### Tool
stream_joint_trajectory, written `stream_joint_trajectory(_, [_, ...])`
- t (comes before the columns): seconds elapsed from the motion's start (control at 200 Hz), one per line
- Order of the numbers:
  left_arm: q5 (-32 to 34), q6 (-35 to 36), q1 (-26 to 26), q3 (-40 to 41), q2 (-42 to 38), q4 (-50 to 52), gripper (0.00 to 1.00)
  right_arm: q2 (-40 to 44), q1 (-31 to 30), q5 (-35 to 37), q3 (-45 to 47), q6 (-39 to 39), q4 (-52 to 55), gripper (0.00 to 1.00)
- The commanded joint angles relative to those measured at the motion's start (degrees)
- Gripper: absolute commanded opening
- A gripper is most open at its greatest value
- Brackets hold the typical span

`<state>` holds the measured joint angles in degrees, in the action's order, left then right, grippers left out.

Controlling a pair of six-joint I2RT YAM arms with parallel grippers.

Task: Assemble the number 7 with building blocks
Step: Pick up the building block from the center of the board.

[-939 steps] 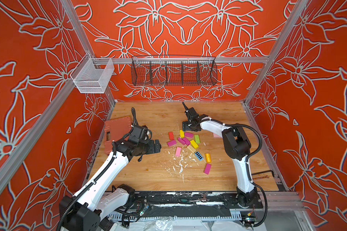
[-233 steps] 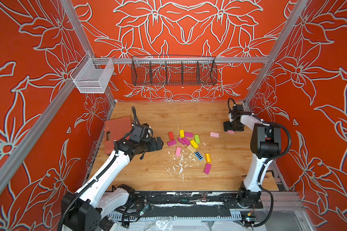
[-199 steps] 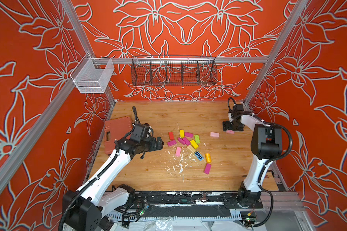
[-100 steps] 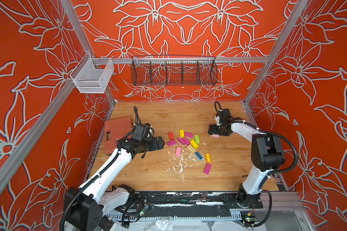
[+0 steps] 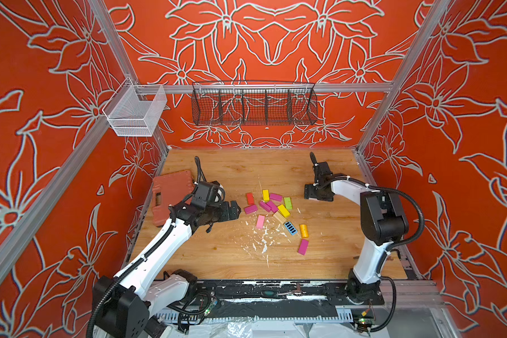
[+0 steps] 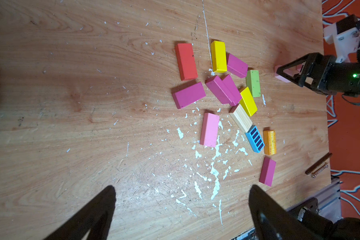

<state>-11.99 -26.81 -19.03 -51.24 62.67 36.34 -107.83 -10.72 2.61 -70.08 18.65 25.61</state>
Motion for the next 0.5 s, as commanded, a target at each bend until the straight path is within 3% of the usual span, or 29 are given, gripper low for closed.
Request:
stream_joint_trajectory(0.0, [-0.77,0.75,0.04,-0.13,-0.80,-0.21,0.97,-1.39,-0.49,1.26,-0.55,1.65,-0.31,0.85])
stream_joint_trajectory(0.29, [-0.65,0.72,0.02,-0.14,-0.56,-0.21,0.97,-3.22,-0.85,1.48,-3.83,-0.47,2.70,0.68])
stream_joint_trajectory(0.495, [-0.14,0.53,0.01,0.50,-1.36,-0.21,0.97,-4.59,-0.59,3.01,-8.51,-3.98,7.00,0.62])
